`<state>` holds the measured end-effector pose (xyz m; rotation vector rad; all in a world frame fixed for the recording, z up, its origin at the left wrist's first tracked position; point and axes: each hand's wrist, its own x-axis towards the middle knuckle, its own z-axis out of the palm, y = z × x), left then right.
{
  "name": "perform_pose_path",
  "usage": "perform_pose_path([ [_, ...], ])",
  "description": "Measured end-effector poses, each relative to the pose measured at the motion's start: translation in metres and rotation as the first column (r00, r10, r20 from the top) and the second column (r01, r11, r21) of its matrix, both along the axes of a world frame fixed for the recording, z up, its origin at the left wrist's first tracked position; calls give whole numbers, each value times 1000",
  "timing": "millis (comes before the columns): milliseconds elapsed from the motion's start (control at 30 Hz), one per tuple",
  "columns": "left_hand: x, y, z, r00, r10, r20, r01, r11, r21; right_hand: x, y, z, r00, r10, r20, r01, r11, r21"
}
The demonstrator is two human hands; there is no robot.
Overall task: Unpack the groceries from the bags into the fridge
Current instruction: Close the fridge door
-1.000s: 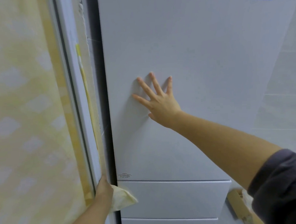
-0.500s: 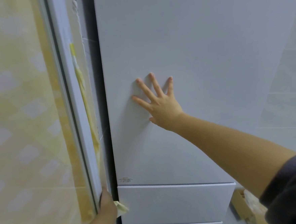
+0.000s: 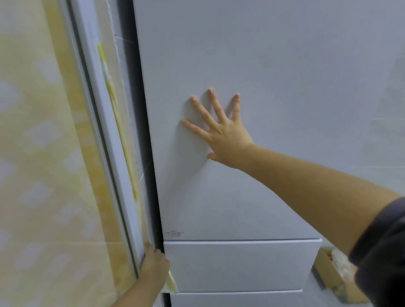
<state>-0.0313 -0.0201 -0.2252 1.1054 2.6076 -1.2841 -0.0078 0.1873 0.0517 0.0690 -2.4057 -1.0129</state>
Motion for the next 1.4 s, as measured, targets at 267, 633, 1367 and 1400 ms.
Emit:
perform_pose_path([
  [267, 1, 8, 49, 958, -237, -159, 282, 880, 383, 13, 16, -5, 999, -43, -4, 43, 999, -4],
  [633, -32, 13, 132, 890, -169, -425, 402, 730, 553, 21, 41, -3, 989, -147, -17, 145, 984, -101],
  [1367, -22, 68, 246, 905, 78, -417, 340, 456, 823, 50, 63, 13, 964, -244, -106, 179, 888, -424],
  [1400, -20, 77, 254, 913, 92, -397, 318, 447, 836, 51, 66, 14, 959, -265, -100, 188, 859, -477],
])
